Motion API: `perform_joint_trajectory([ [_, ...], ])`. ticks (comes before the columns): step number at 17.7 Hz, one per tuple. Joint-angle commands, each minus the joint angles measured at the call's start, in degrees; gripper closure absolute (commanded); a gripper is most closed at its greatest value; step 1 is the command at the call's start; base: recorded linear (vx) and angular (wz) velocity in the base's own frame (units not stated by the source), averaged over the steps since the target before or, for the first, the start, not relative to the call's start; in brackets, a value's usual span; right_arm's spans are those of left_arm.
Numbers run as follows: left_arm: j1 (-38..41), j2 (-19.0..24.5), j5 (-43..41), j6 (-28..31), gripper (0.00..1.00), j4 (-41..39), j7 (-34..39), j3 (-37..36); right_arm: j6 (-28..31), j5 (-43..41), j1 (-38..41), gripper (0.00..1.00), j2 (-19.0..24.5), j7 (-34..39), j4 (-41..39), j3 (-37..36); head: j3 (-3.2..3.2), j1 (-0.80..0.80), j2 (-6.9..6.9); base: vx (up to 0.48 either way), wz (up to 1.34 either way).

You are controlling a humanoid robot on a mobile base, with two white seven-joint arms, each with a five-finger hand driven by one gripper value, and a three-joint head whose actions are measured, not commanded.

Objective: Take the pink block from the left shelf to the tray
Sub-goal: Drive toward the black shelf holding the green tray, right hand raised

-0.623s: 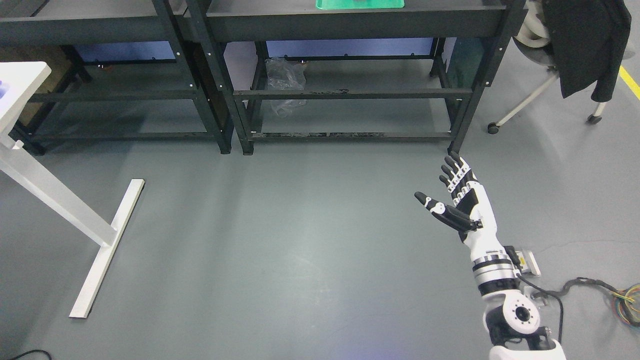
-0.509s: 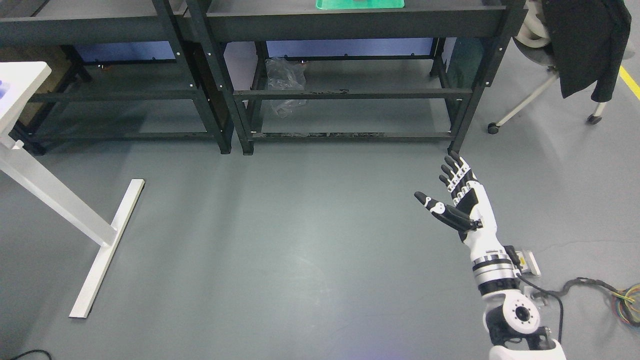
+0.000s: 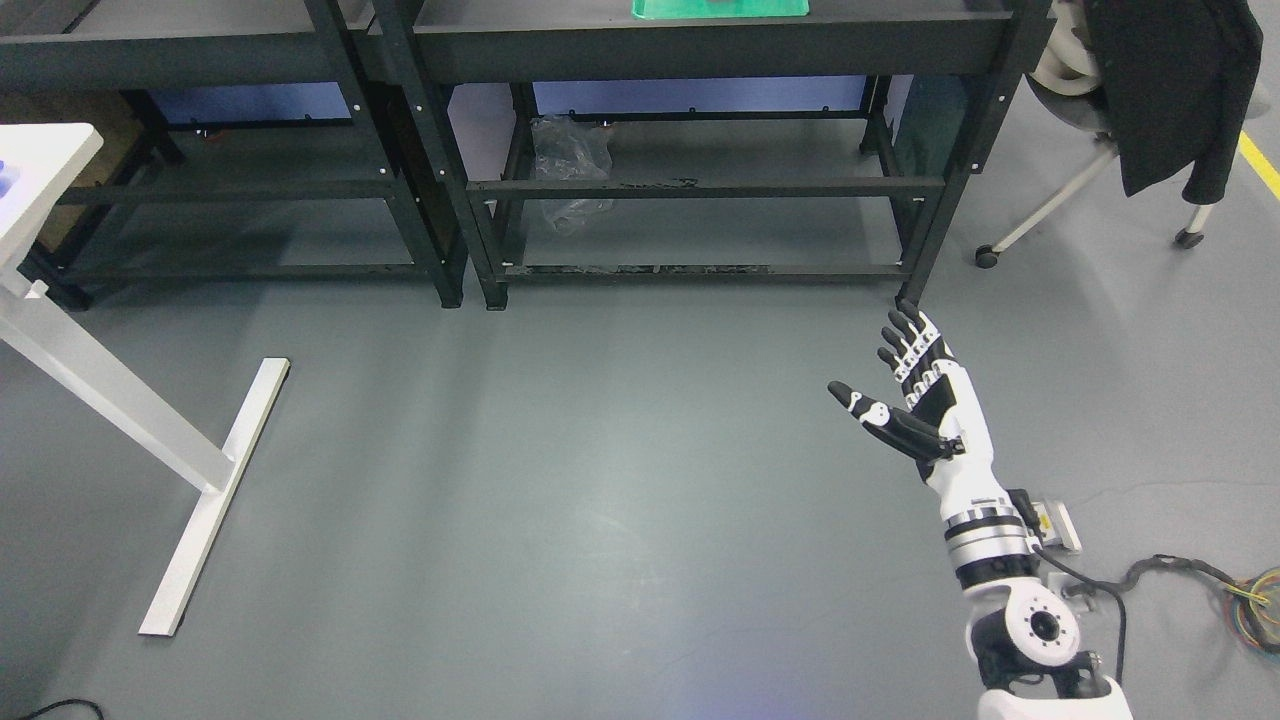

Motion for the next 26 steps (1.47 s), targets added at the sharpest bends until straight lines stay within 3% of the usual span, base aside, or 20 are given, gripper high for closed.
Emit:
perform_joint_trajectory([
  [1,1.1,1.0,0.0,0.0,0.0,-1.0,0.0,0.0,0.0,0.0,-0.1,0.01,-1.0,0.0,-0.1,0.0,0.0,0.0,0.0,0.0,0.0],
  [11,1.1,1.0,0.0,0.0,0.0,-1.0,0.0,0.0,-0.5,1.0,-0.7,0.01,-1.0,-0.4,0.1,0.6,0.0,0.0,0.0,0.023,0.0],
  [13,1.1,1.0,0.0,0.0,0.0,-1.0,0.0,0.0,-4.5,10.4,-1.6,0.01,-1.0,-0.9,0.4,1.0,0.0,0.0,0.0,0.095,0.03],
  [15,1.1,1.0,0.0,0.0,0.0,-1.0,0.0,0.0,-5.6,29.1,-2.5,0.01,-1.0,-3.2,0.4,1.1,0.0,0.0,0.0,0.122,0.0],
  [18,1.1,1.0,0.0,0.0,0.0,-1.0,0.0,0.0,-6.8,48.5,-2.6,0.01,-1.0,-4.5,0.2,1.1,0.0,0.0,0.0,0.154,0.02],
  [21,1.1,1.0,0.0,0.0,0.0,-1.0,0.0,0.0,-8.0,47.8,-2.5,0.01,-1.0,-4.6,0.1,0.1,0.0,0.0,0.0,0.173,0.02],
  [24,1.1,1.0,0.0,0.0,0.0,-1.0,0.0,0.0,-12.5,36.7,-1.8,0.01,-1.0,-4.2,0.1,0.1,0.0,0.0,0.0,0.18,0.01],
  [26,1.1,1.0,0.0,0.0,0.0,-1.0,0.0,0.0,-12.5,40.9,-2.4,0.02,-1.0,-4.4,0.1,0.1,0.0,0.0,0.0,0.192,0.05],
])
